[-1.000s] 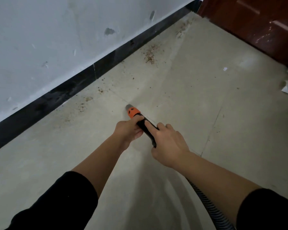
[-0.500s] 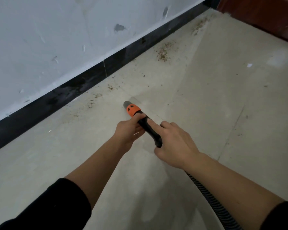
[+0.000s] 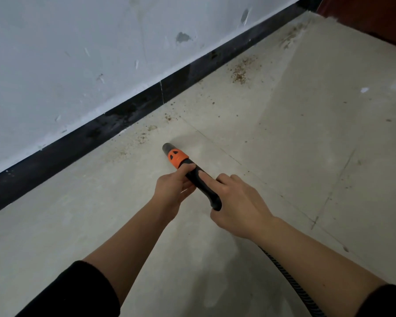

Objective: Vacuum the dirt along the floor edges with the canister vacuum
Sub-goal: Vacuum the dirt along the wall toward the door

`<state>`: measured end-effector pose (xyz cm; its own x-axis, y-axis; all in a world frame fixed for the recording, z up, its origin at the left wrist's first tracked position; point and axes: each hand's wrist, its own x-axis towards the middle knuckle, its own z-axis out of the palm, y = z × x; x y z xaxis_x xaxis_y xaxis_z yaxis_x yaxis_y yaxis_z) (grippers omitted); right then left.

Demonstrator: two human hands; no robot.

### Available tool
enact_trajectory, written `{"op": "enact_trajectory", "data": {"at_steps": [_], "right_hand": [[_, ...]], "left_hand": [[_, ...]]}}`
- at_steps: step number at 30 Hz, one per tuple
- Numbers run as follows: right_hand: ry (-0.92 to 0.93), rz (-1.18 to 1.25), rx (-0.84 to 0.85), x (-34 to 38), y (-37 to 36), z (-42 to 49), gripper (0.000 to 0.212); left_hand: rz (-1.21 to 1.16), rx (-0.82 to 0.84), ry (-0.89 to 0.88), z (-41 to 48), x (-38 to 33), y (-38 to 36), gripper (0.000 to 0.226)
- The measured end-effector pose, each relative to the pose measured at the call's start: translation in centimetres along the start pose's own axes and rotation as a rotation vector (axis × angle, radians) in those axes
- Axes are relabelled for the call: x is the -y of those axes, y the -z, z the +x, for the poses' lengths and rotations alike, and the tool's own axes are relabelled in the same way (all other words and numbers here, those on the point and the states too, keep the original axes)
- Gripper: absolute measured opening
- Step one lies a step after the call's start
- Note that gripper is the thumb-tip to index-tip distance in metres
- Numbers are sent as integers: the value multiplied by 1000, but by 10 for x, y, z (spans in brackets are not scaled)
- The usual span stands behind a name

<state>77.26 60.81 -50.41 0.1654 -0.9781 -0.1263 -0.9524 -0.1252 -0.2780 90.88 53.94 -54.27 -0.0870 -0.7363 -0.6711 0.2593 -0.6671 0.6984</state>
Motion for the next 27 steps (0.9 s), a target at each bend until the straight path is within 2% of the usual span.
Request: {"op": "enact_trajectory", "data": {"at_steps": [27], "right_hand": [[224, -11, 70, 67, -17, 18, 75]], "left_hand": [[-72, -257, -59, -29, -10, 74, 16]]}}
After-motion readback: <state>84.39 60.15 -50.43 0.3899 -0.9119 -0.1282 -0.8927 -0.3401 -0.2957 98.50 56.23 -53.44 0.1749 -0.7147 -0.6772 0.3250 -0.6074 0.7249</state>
